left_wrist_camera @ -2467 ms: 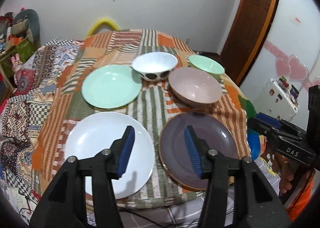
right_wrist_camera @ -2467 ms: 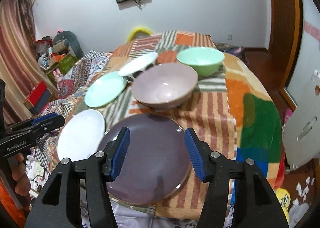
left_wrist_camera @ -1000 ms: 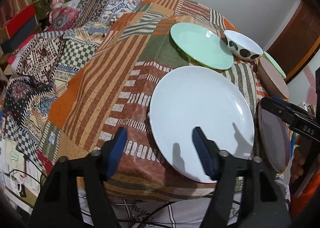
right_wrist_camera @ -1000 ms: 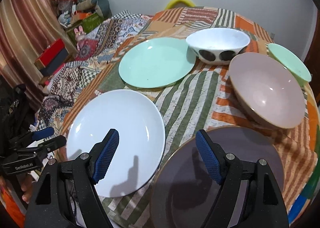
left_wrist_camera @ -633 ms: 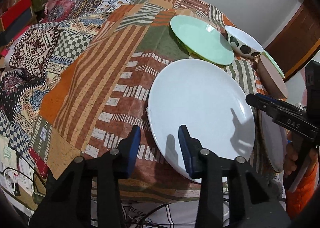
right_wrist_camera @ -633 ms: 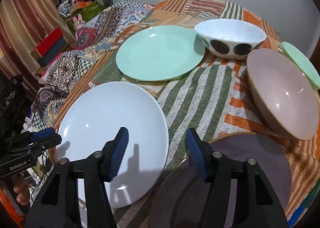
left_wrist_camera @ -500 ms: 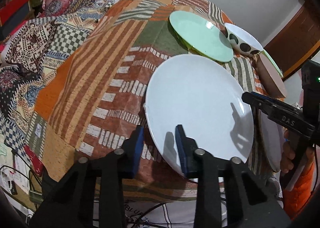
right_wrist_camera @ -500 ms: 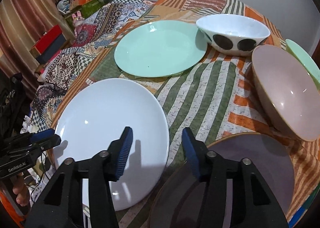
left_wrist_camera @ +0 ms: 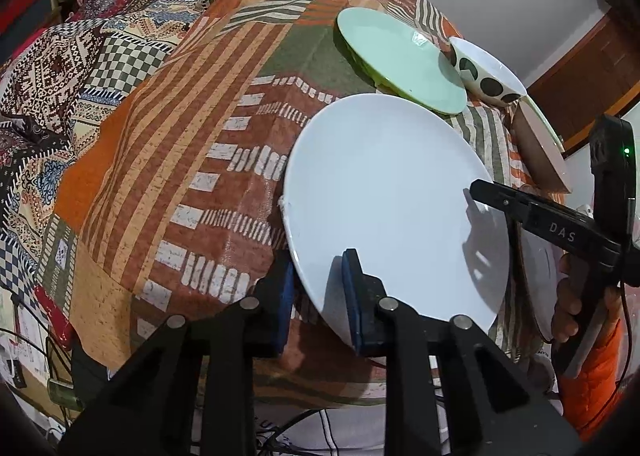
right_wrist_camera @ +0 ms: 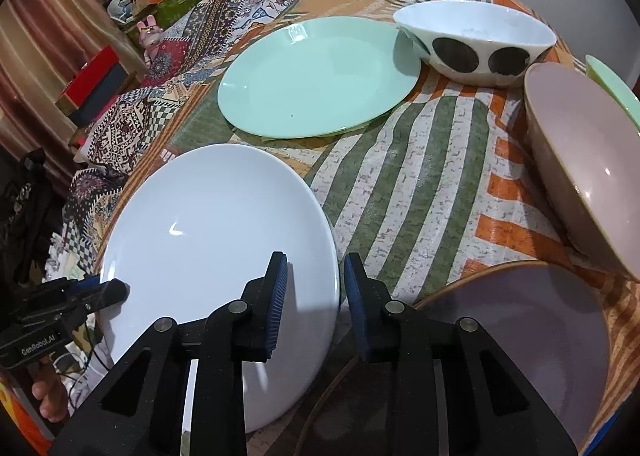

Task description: Organize plates and bowls

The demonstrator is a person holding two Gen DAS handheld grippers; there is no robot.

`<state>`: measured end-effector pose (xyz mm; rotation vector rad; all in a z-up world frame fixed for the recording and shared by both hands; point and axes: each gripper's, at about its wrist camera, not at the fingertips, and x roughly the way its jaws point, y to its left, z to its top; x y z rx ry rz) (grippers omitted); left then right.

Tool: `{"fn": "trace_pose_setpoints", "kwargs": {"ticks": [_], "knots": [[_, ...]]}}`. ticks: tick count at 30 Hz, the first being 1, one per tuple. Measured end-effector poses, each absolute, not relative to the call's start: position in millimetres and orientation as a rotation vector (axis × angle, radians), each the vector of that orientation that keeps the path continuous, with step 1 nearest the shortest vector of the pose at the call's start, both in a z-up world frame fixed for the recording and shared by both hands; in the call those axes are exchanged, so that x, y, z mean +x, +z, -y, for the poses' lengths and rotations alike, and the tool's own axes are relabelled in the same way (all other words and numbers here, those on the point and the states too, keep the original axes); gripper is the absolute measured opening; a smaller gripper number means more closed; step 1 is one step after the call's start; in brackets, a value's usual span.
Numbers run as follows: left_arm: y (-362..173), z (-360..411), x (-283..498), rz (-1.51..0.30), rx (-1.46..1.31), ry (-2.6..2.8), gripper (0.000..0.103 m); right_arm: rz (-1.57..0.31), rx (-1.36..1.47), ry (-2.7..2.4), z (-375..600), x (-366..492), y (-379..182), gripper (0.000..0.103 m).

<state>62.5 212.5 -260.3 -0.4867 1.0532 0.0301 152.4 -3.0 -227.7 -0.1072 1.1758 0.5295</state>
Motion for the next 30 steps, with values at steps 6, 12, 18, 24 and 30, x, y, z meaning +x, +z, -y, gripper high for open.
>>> {"fn": "trace_pose_setpoints", "kwargs": {"ticks": [6, 12, 18, 24, 30], "knots": [[-259, -210, 62, -1.054, -0.475, 0.039, 0.023, -1.178, -0.144, 0.540, -3, 153, -231, 0.027], [-257, -209, 61, -1.062, -0.462, 0.059, 0.024, -1.191, -0.109, 0.542, 1, 155, -229, 0.023], [-254, -213, 57, -1.061, -0.461, 0.088, 0.024, -1.179, -0.123, 0.553, -1, 145, -224, 0.022], [-244, -211, 51, -1.041, -0.448, 0.099, 0.024, -1.161, -0.111, 0.558, -1, 140, -217, 0.022], [-224, -205, 49, -0.998, -0.425, 0.100, 0.024, -1.125, -0.089, 0.557, 6, 136, -203, 0.022]]}}
